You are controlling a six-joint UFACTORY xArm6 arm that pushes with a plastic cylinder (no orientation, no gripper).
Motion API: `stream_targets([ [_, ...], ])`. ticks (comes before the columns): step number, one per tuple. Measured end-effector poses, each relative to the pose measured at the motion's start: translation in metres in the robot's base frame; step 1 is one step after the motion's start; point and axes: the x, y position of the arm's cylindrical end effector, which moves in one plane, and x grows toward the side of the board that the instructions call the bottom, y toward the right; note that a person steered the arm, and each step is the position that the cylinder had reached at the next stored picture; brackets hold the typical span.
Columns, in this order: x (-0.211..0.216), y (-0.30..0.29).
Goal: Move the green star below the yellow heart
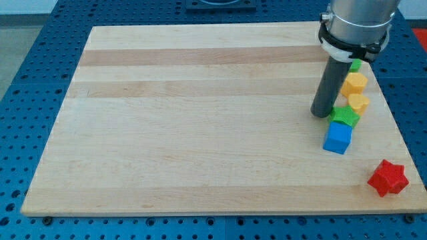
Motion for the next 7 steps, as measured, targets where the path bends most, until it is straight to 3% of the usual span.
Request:
stream_targets([
  [7,0.030,0.015],
])
